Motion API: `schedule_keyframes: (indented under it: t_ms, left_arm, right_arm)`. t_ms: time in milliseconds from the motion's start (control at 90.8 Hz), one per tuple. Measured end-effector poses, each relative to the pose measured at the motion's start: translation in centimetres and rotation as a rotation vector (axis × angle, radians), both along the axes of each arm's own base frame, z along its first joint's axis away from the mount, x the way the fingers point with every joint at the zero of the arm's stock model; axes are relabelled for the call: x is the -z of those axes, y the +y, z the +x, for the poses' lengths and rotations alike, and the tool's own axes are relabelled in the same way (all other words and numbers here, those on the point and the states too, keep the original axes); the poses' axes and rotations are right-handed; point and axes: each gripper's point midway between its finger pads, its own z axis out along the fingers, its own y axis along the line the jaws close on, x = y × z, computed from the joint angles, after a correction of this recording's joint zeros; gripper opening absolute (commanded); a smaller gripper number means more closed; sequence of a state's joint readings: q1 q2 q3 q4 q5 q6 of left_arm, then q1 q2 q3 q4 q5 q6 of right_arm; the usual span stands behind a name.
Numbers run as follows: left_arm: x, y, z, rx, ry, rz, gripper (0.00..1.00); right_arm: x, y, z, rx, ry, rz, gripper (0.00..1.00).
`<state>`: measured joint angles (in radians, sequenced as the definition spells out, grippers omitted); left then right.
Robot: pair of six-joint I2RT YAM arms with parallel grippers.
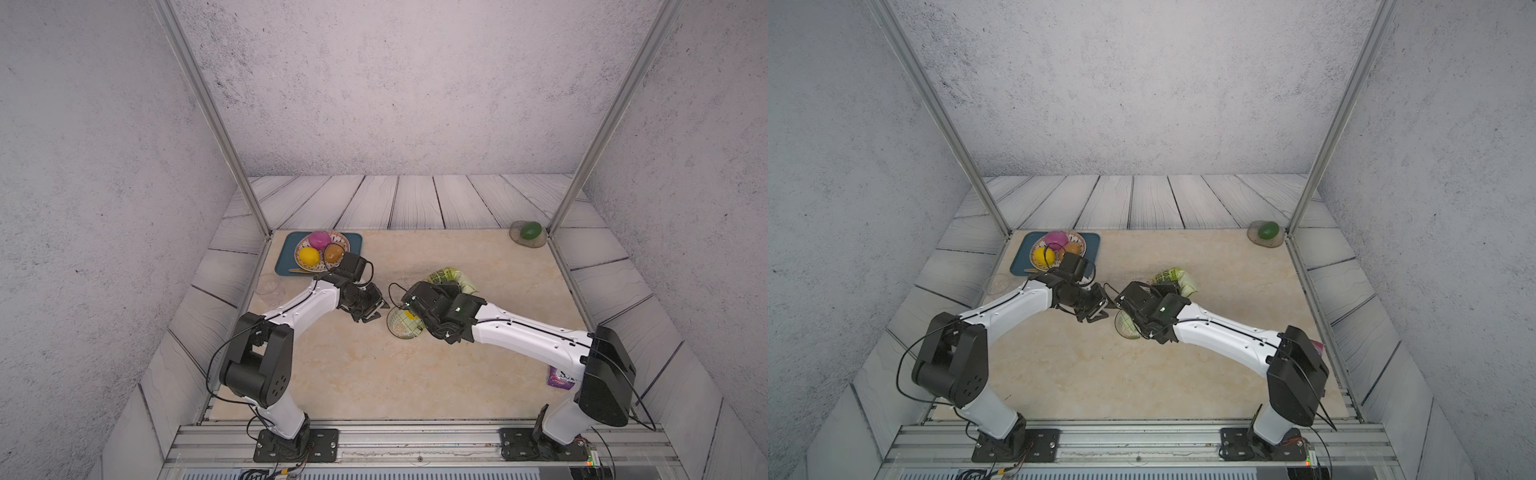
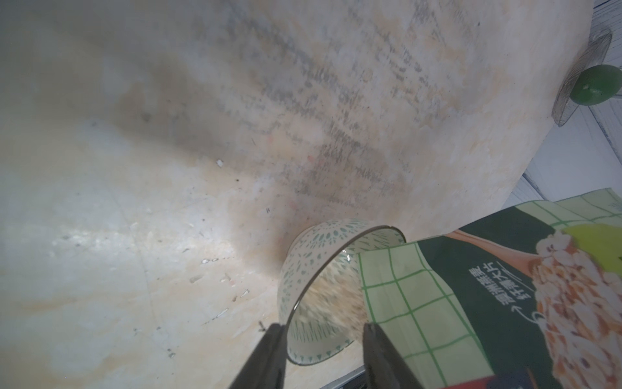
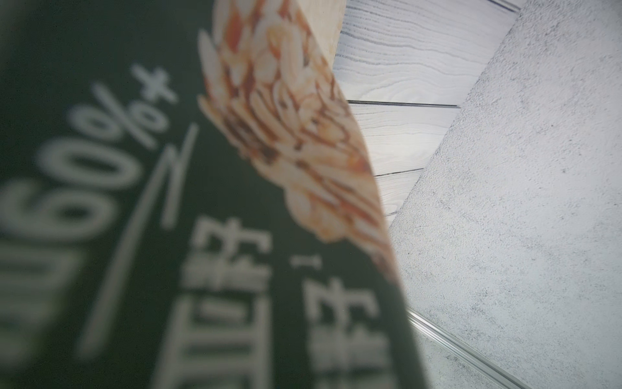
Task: Pour the oats into the breakfast bowl
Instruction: Pour the oats into the bowl.
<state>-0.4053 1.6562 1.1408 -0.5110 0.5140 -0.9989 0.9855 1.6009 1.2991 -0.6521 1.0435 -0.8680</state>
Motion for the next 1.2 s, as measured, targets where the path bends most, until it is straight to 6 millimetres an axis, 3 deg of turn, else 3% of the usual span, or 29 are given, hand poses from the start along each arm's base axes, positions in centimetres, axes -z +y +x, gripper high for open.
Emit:
schedule_keyframes:
  t_ms: [804, 1200]
  left_arm:
    - [0.2, -0.1, 0.2, -0.008, -0.009, -0.012, 0.42]
    - [0.3, -0.1, 0.2, -0.011, -0.006, -0.012, 0.42]
  right_arm:
    - [-0.1, 0.9, 0.7, -0.038, -0.086, -0.035, 0.0]
    - [-1.3, 0.1, 0.3, -0.03, -0.115, -0.024, 0.0]
